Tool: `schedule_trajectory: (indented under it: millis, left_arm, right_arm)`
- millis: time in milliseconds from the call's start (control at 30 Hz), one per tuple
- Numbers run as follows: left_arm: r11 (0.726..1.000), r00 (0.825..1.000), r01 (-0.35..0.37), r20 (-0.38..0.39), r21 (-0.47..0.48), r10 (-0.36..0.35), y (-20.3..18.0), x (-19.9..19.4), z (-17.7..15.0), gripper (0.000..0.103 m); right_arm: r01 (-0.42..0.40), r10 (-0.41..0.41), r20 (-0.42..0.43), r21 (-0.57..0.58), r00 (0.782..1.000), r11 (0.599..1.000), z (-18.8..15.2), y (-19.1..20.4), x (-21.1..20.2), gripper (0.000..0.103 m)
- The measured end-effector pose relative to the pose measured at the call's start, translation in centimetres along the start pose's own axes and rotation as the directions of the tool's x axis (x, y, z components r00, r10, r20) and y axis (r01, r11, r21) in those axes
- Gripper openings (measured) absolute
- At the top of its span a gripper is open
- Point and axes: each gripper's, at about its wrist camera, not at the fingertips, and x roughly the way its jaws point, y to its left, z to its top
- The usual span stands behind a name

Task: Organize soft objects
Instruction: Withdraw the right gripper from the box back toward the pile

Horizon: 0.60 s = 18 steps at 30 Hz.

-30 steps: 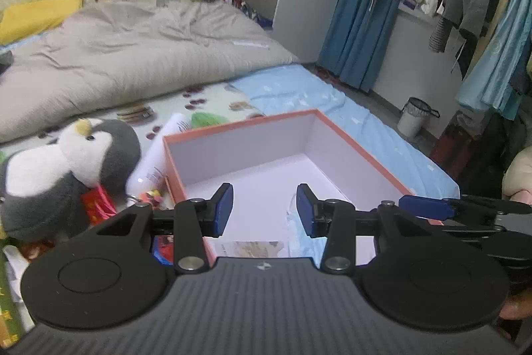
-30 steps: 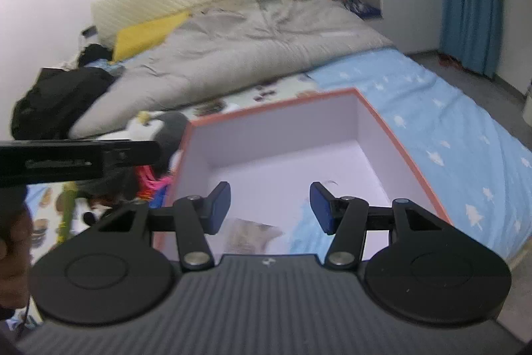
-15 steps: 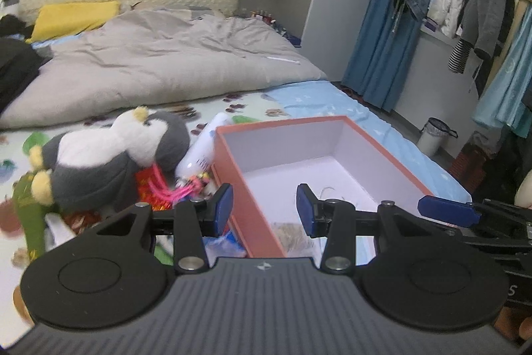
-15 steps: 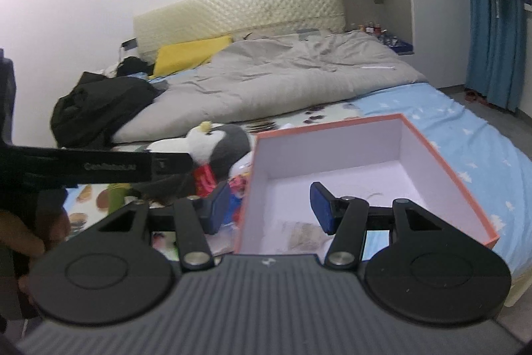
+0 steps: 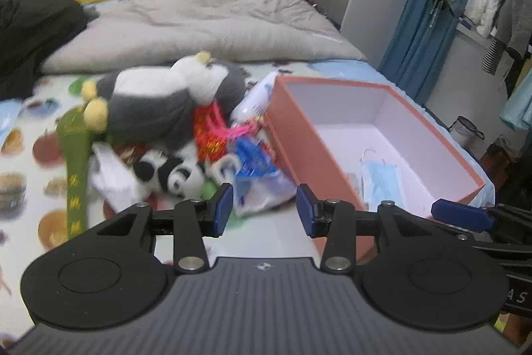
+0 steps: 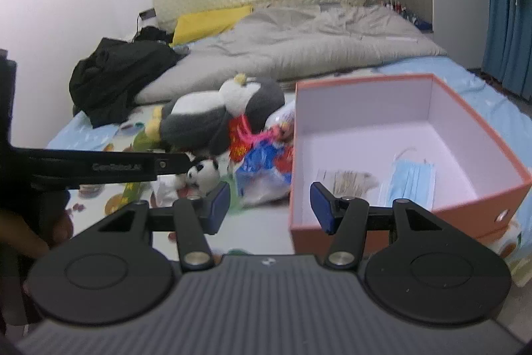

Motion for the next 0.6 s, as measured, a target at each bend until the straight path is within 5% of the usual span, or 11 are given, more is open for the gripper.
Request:
schedule_trajectory:
  millis: [600]
  left_arm:
    - [0.985, 0.992, -0.121, -0.054, -0.123, 0.115, 7.1, -0.7, -3.9, 0.048]
  right_arm:
    - [-0.046, 0.04, -0.088, -0.067, 0.995, 0.997, -2.5, 5.2, 2.4, 0.056]
